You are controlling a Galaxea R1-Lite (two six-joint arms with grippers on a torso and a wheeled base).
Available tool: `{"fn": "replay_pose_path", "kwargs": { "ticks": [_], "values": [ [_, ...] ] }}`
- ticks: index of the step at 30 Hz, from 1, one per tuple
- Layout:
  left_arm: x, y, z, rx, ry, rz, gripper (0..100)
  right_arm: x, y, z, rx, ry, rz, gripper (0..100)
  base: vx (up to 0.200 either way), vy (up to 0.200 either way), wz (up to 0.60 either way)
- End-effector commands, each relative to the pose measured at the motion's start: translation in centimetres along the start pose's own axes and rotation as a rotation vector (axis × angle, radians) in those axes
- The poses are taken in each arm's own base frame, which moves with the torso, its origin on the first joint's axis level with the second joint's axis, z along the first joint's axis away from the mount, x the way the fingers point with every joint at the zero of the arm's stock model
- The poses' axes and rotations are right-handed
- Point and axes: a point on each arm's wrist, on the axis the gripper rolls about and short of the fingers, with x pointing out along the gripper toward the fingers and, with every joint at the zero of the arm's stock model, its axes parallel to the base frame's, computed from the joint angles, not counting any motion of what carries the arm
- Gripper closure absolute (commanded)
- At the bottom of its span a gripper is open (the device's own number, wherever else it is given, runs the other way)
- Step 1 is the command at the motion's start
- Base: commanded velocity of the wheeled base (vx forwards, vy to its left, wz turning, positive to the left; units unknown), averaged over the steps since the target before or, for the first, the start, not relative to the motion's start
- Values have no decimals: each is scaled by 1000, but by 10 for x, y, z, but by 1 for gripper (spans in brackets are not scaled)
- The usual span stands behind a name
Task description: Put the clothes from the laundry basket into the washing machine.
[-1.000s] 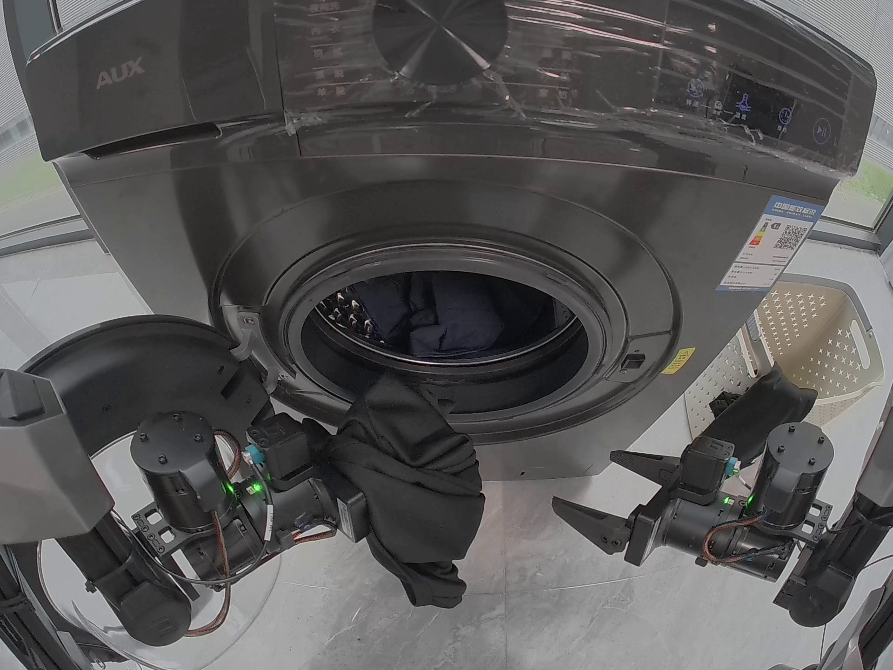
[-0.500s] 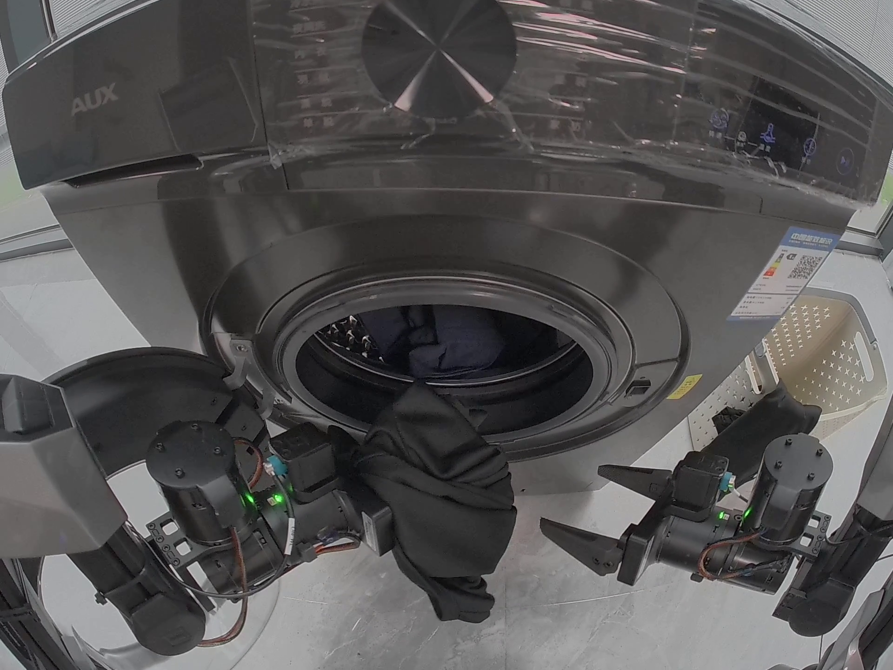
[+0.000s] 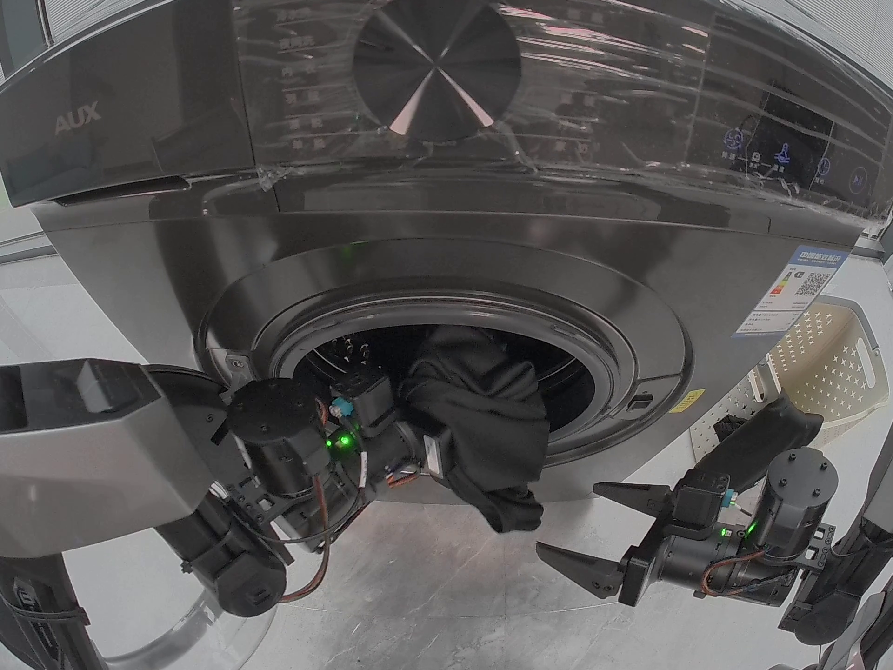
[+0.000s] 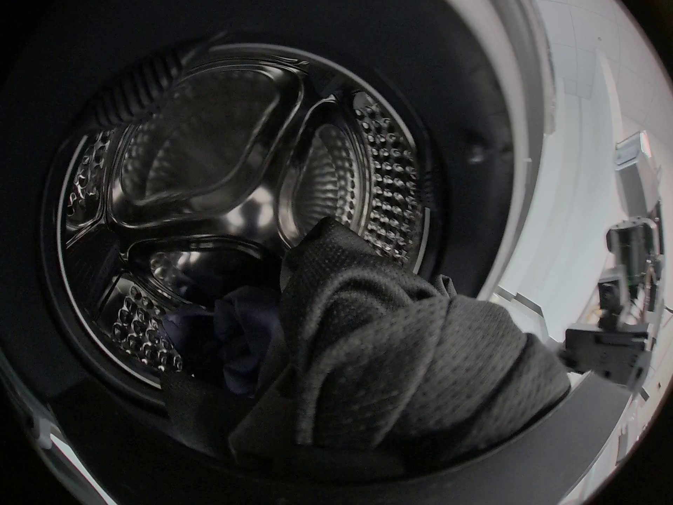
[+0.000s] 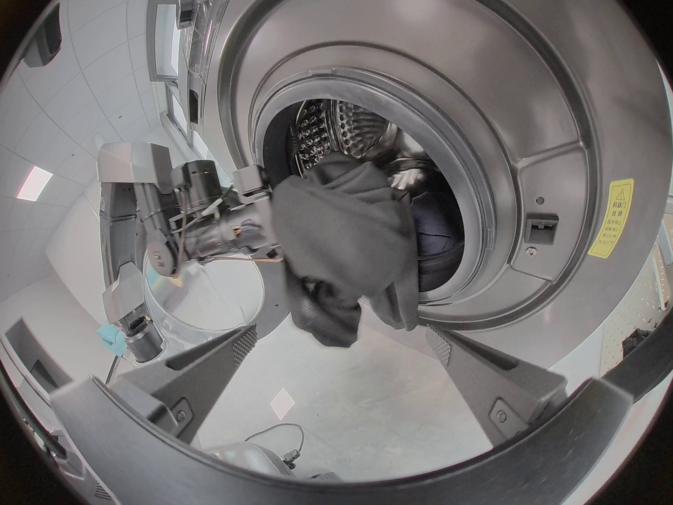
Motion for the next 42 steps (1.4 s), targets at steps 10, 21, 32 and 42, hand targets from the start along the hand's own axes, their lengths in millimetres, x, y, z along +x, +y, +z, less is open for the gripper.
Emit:
{"fn": "replay_pose_path", "kwargs": {
  "ticks": [10,21,32,42],
  "values": [
    [73,7,-52,-8,-47,105,100,-9,2,1,-10,-2,7,0,0,0,0],
    [123,54,-38,-15,-144,200,100,-8,2,0,-10,3,9,0,0,0,0],
    [166,69,-22,-34,-174,255,100,-8,2,0,-8,5,7,0,0,0,0],
    [158,68,-18,-65,-146,260,0,-8,2,0,-8,3,9,0,0,0,0]
  ]
}}
